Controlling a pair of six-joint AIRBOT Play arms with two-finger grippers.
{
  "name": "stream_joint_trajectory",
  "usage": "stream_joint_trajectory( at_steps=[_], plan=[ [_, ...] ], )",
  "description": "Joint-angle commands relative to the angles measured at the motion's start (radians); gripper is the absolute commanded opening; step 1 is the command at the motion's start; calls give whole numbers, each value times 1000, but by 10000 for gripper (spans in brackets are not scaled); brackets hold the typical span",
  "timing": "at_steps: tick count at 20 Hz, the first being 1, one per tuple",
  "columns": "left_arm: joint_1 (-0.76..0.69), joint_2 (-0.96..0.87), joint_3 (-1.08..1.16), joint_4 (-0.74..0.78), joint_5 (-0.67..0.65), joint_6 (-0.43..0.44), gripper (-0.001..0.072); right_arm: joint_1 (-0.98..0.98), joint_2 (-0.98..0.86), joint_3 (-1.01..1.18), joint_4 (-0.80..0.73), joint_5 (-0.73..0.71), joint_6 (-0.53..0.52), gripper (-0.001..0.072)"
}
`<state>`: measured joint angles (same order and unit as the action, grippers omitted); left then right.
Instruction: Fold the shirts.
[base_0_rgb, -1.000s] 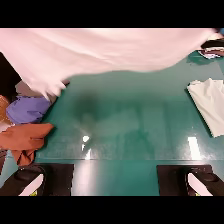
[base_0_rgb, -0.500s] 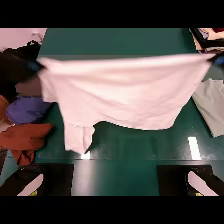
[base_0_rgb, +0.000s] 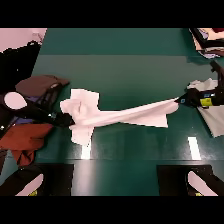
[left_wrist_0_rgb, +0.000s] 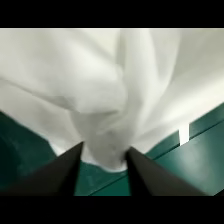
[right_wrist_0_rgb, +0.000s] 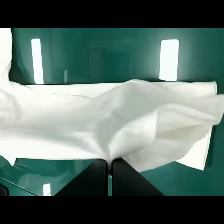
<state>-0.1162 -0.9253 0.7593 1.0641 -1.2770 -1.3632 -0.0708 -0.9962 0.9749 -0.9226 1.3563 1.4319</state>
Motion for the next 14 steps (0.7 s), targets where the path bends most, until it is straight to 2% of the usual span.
stream_joint_trajectory(
  at_steps=[1, 4, 8, 10, 14],
  plan=[
    [0, -1, -10, -9, 32, 12, 521, 0, 9, -47, 5, -22, -2, 15],
    [0, -1, 147, 50, 45, 21, 522, 0, 9, -47, 5, -19, -2, 15],
    [1, -6, 306, 173, 195, 1, 520, 0, 9, -47, 6, -18, -2, 15],
    [1, -66, 343, 190, 226, -2, 520, 0, 9, -47, 6, -19, -2, 15],
    [2, -291, 439, 194, 201, 2, 521, 0, 9, -47, 6, 5, -2, 15]
  ],
)
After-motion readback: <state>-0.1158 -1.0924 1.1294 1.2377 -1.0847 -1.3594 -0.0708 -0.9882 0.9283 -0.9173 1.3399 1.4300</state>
